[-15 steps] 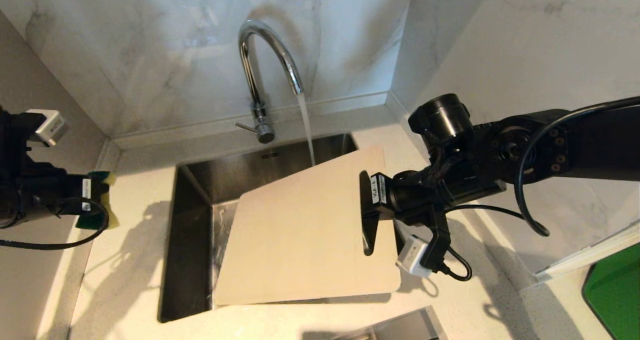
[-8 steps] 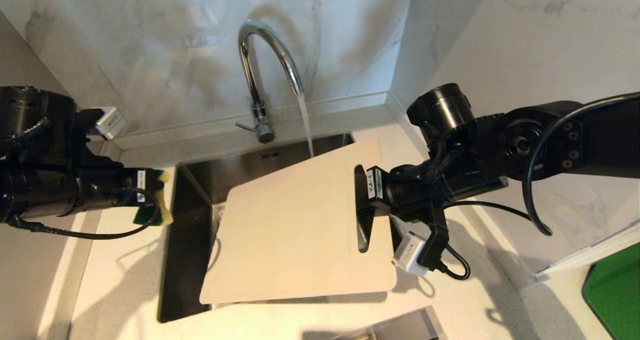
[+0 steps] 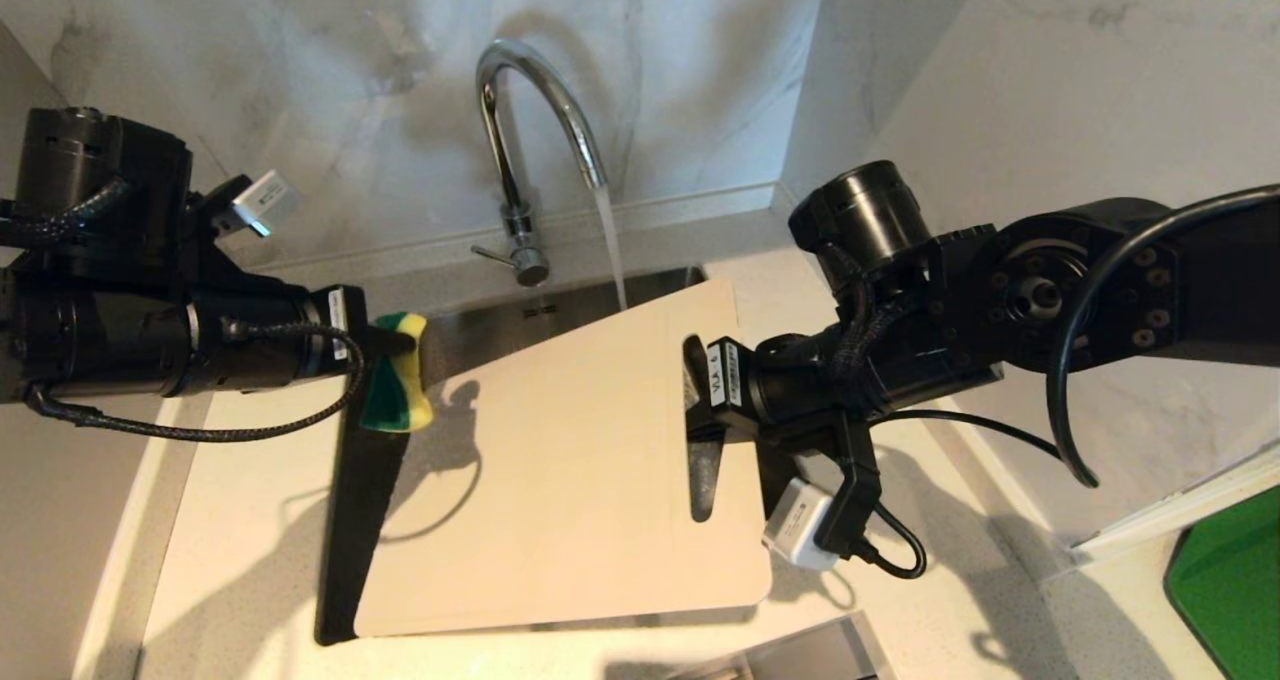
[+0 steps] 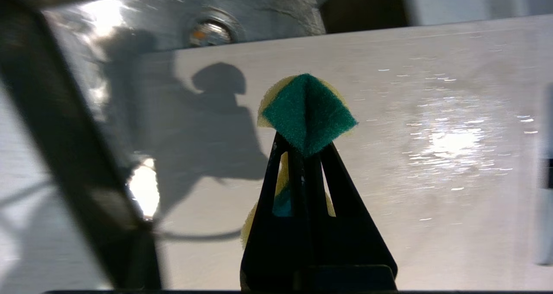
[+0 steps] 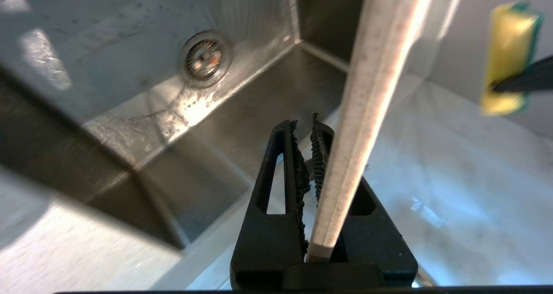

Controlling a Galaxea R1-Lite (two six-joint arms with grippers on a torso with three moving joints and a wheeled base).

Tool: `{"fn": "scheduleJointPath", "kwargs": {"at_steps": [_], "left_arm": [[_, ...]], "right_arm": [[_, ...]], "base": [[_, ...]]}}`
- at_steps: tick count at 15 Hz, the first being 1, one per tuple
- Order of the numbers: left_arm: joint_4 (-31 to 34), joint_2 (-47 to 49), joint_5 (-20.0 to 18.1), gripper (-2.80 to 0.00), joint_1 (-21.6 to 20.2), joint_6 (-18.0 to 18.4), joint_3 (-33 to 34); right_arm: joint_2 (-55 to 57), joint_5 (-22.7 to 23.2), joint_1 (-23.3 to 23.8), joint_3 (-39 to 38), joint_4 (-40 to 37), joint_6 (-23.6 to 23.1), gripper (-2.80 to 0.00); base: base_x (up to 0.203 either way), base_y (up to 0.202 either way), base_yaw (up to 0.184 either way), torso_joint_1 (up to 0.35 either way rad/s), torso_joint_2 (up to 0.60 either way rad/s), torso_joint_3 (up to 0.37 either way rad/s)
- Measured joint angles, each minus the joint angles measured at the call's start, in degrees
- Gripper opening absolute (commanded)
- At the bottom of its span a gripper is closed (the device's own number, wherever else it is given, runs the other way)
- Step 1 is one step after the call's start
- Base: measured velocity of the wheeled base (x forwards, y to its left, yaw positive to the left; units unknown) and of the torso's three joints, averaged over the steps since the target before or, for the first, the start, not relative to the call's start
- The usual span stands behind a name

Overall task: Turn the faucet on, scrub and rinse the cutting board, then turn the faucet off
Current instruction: Scrub the cutting board underwater

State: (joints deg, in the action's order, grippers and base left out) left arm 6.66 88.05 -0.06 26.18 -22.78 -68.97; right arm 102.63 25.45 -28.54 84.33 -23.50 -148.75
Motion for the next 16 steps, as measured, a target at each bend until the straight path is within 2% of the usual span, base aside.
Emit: {"fn": "scheduleJointPath", "kwargs": {"at_steps": [3, 11, 16], "left_arm": [[2.49, 1.44, -3.00, -2.80, 2.69, -2.95, -2.61], [4.45, 5.36, -3.07, -2.80, 6.09, -5.18, -8.41], [7.57, 8.90, -3.02, -2.80, 8.00, -6.33, -15.37]], "right_arm": [[-0.50, -0.29, -1.68, 0.30, 0.00, 0.93, -2.80], [-3.13, -0.49, -4.93, -0.72, 0.00, 1.21, -2.80], [-3.32, -1.39, -6.67, -1.53, 0.18, 1.95, -2.80]], "base": [[0.000, 0.000, 0.000, 0.000, 0.00, 0.000], [0.000, 0.000, 0.000, 0.000, 0.00, 0.000], [0.000, 0.000, 0.000, 0.000, 0.00, 0.000]]}}
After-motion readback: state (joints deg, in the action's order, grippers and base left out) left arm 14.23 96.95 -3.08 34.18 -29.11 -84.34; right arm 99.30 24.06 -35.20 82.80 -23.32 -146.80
